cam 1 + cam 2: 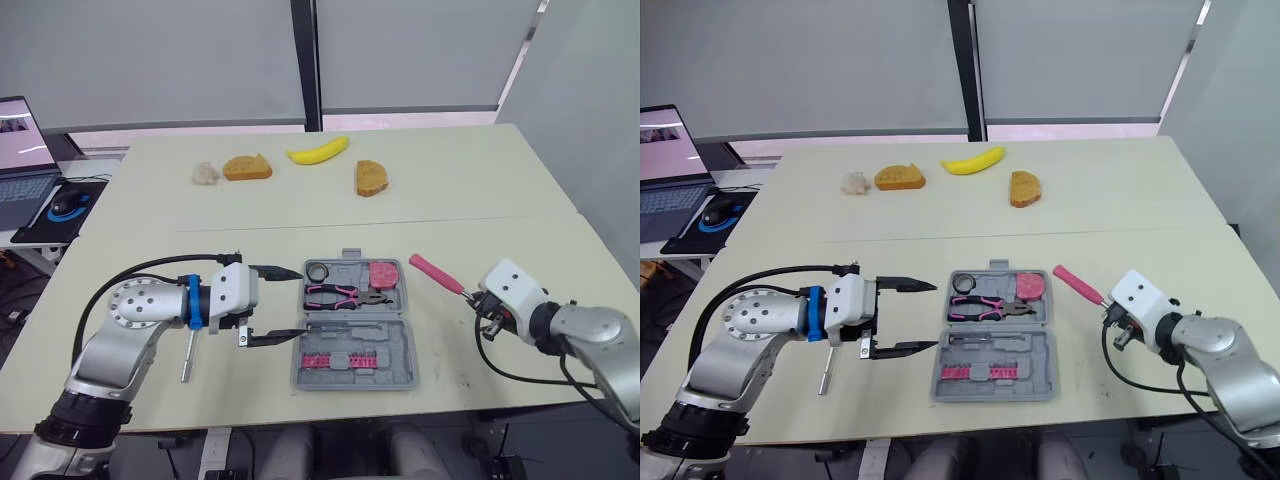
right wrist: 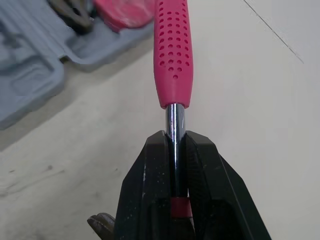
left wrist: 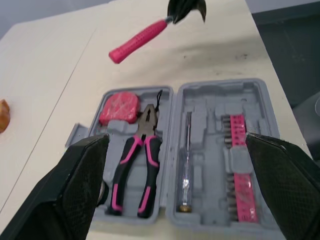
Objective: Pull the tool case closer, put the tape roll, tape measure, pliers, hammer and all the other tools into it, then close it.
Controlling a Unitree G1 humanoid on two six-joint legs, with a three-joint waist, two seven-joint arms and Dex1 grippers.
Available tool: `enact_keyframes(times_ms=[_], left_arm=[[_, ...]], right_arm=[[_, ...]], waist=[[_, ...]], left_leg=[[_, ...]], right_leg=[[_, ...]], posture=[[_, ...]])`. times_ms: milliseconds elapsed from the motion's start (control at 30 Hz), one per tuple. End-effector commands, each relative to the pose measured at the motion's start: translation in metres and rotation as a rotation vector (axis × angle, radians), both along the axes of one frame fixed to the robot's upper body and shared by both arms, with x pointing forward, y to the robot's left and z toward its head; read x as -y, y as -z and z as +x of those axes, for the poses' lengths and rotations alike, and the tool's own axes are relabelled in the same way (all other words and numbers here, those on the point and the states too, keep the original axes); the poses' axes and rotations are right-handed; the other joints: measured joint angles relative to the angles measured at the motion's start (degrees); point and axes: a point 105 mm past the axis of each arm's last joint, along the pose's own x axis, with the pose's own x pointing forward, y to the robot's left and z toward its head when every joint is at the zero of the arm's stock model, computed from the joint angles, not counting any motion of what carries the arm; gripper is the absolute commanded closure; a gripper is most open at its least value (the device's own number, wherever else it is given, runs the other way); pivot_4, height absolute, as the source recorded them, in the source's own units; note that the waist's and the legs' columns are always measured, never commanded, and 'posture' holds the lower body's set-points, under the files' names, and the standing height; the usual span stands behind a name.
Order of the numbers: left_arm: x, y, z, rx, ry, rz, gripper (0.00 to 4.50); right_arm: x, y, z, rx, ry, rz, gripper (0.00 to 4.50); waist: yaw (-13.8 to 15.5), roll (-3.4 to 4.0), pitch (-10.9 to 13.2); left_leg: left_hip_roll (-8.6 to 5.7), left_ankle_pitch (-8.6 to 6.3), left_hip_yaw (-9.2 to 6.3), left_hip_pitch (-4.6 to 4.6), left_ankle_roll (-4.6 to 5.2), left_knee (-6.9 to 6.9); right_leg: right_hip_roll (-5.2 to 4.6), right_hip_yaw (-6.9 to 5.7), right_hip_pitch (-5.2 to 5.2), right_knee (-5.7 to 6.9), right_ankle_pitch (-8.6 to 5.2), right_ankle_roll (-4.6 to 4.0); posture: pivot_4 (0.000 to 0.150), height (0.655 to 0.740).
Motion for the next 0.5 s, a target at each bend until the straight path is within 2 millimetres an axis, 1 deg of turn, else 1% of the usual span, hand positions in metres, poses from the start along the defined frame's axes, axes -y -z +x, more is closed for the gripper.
enact_keyframes(times_ms=[33, 100, 167, 267, 367, 500], left_arm=[[-0.011, -0.004, -0.006, 0.056, 0.014, 0.049, 0.00], [-0.012, -0.002, -0.008, 0.052, 0.018, 0.060, 0.00], [-0.013, 0.001, -0.011, 0.029, 0.029, 0.083, 0.00], [-0.017, 0.011, -0.022, -0.015, 0.072, 0.149, 0.00], [-0.020, 0.014, -0.025, -0.025, 0.077, 0.165, 0.00], [-0.024, 0.015, -0.028, -0.034, 0.072, 0.168, 0.00]], right_arm=[[-0.027, -0.013, -0.019, -0.077, -0.304, -0.091, 4.29], [-0.033, -0.012, -0.024, -0.121, -0.370, -0.114, 4.29], [-0.044, -0.009, -0.024, -0.145, -0.429, -0.122, 4.29], [-0.065, 0.000, -0.020, -0.166, -0.491, -0.109, 4.29], [-0.076, 0.009, -0.016, -0.185, -0.520, -0.118, 4.29], [-0.091, 0.013, -0.007, -0.175, -0.564, -0.152, 4.29]], waist=[[0.00, 0.01, 0.01], [0.04, -0.05, 0.03], [0.10, -0.07, 0.04], [-0.06, -0.10, 0.05], [-0.01, -0.10, 0.06], [0.00, -0.10, 0.06]], left_leg=[[-0.01, 0.00, 0.02, -0.01, 0.00, 0.00], [0.00, 0.00, 0.01, -0.01, 0.00, 0.00], [0.01, -0.01, -0.02, -0.02, 0.00, 0.00], [0.02, -0.01, -0.01, -0.03, 0.00, 0.00], [0.03, -0.01, 0.00, -0.06, 0.00, -0.03], [0.00, -0.01, 0.01, -0.16, -0.01, 0.01]], right_leg=[[-0.02, 0.02, -0.01, -0.01, 0.00, 0.00], [-0.03, 0.00, -0.01, -0.04, 0.00, 0.00], [-0.03, -0.03, -0.01, -0.04, 0.00, 0.00], [-0.04, -0.02, -0.07, -0.04, 0.00, 0.00], [-0.04, 0.00, -0.14, -0.02, -0.01, -0.02], [-0.07, 0.00, -0.23, -0.02, 0.00, -0.02]], posture=[[0.150, 0.7400], [0.150, 0.7400], [0.150, 0.7400], [0.150, 0.7400], [0.150, 0.7400], [0.150, 0.7400]])
